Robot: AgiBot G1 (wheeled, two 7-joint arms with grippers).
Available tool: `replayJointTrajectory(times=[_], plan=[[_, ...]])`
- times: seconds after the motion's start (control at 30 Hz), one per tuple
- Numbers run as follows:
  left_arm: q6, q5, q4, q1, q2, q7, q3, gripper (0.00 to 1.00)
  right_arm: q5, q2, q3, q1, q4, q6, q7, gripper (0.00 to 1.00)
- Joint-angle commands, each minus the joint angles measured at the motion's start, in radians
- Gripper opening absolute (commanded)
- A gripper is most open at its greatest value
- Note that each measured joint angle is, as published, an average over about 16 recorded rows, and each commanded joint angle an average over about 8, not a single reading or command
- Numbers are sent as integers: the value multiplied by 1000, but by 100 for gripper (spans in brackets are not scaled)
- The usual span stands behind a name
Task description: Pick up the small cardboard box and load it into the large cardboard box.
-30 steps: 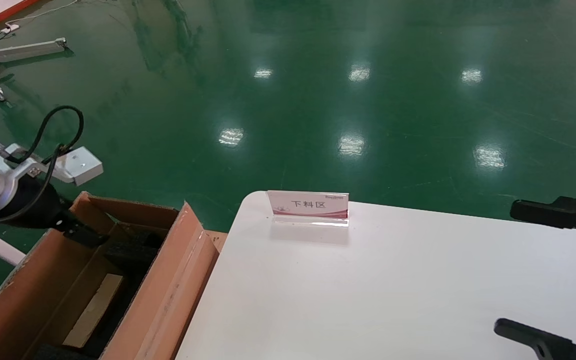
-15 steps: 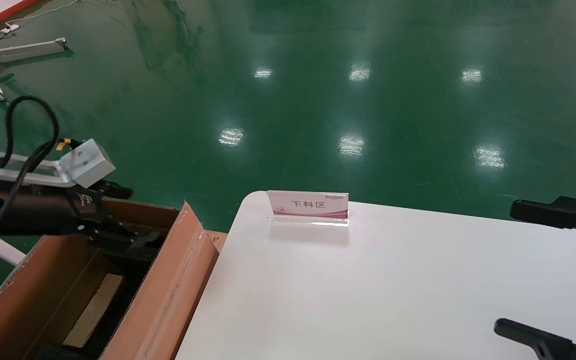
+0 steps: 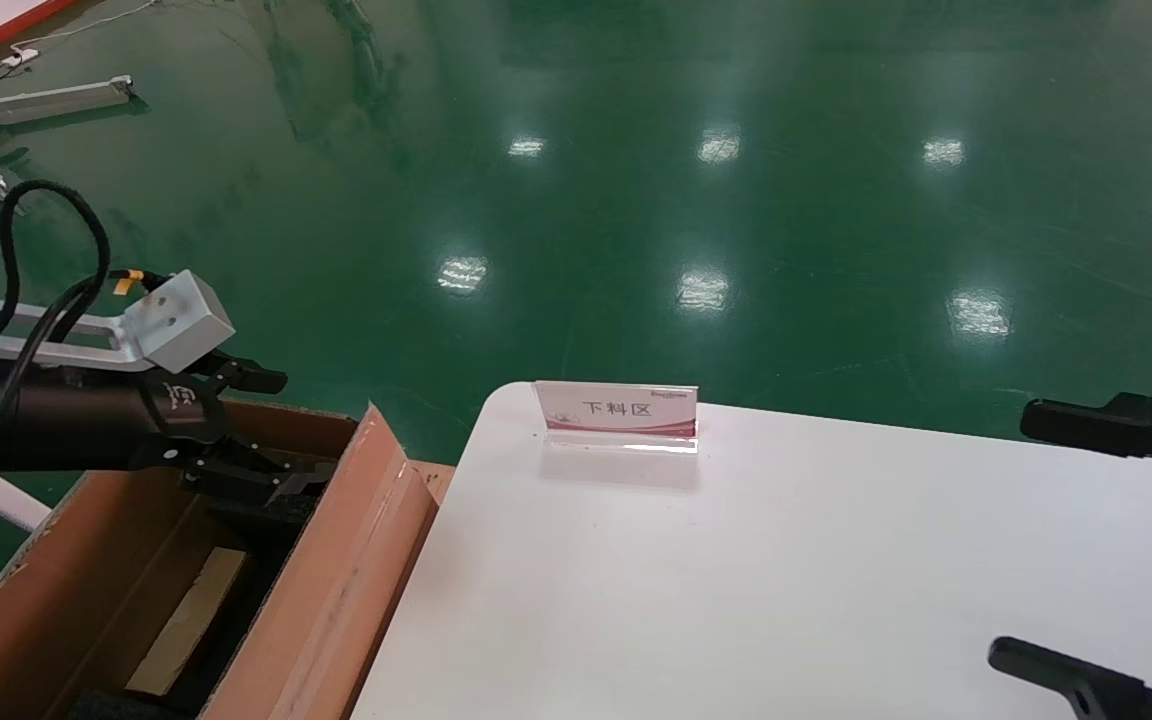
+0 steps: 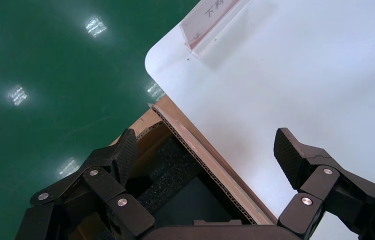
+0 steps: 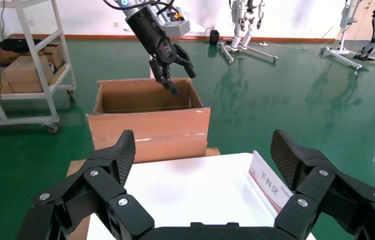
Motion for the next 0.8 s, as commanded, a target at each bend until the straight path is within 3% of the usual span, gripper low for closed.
replayJointTrajectory(times=[0.03,0.8], plan=[[3,0,1,16,8,1,-18,100,0,0,0,0,0,0,0,100],[86,-71,32,318,106,84,-378,100,0,0,0,0,0,0,0,100]])
